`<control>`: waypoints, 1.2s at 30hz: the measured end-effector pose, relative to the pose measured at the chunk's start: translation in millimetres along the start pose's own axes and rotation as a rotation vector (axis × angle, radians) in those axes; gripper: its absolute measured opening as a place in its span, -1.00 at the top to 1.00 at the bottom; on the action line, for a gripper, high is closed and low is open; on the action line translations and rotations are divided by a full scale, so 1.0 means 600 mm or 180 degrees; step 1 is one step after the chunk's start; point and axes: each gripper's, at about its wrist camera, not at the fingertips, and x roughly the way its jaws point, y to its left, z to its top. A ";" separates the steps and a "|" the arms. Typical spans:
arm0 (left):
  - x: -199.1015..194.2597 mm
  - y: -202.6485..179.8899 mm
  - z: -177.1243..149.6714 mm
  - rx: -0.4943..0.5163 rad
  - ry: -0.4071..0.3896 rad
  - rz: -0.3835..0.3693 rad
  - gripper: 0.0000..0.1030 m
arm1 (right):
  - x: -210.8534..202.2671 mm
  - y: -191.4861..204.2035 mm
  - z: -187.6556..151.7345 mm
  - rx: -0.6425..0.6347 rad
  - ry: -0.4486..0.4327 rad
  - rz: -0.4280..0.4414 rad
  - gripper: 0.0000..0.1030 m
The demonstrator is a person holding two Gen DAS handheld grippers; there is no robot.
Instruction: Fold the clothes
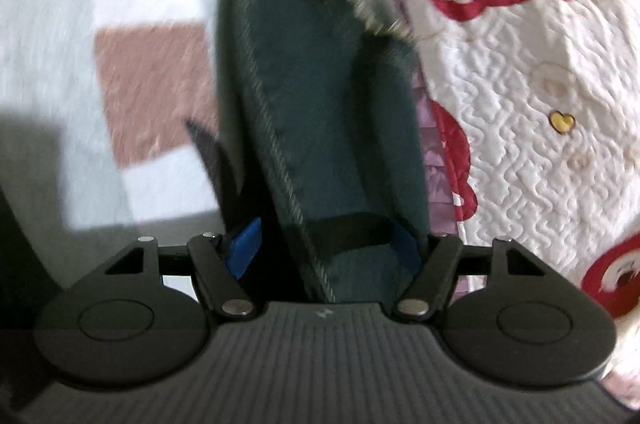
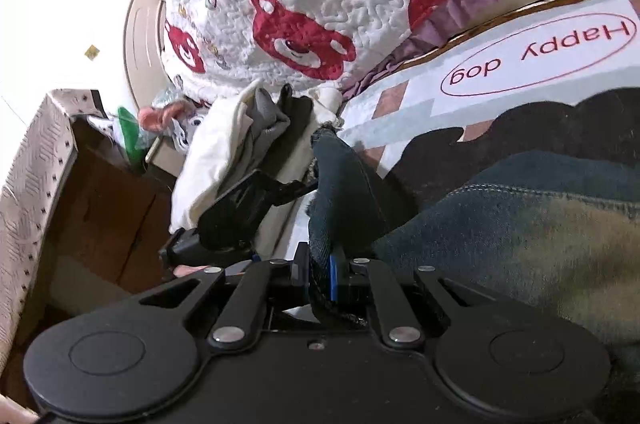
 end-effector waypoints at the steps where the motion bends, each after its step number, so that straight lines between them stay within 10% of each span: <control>1: -0.005 -0.007 0.002 0.0141 -0.0065 0.0016 -0.11 | -0.001 0.001 -0.003 -0.0034 0.0019 -0.0010 0.76; 6: -0.018 -0.056 0.014 0.1039 -0.0287 0.0081 0.92 | -0.007 0.008 -0.016 -0.0204 0.0111 -0.0060 0.76; 14: -0.124 -0.120 -0.018 0.2060 -0.1041 0.0025 0.95 | -0.010 0.019 -0.034 -0.0528 0.0066 -0.0275 0.75; 17: -0.167 -0.121 -0.037 0.2089 -0.1294 0.0137 0.95 | -0.036 0.034 -0.036 -0.0648 -0.0178 -0.0688 0.09; 20: -0.196 -0.097 -0.048 0.2096 -0.1489 0.0305 0.95 | -0.096 0.025 -0.041 -0.0494 -0.0519 -0.1164 -0.09; 24: -0.192 -0.063 -0.041 0.2069 -0.1395 0.0515 0.95 | -0.200 -0.029 -0.064 0.0135 -0.0885 -0.1878 -0.12; 32: -0.196 -0.045 -0.020 0.1817 -0.1237 0.0524 0.95 | -0.244 -0.108 -0.128 0.1174 -0.0703 -0.2153 -0.12; 36: -0.198 -0.038 -0.020 0.1765 -0.1046 0.0276 0.94 | -0.228 -0.121 -0.149 0.1534 -0.1140 -0.2262 -0.11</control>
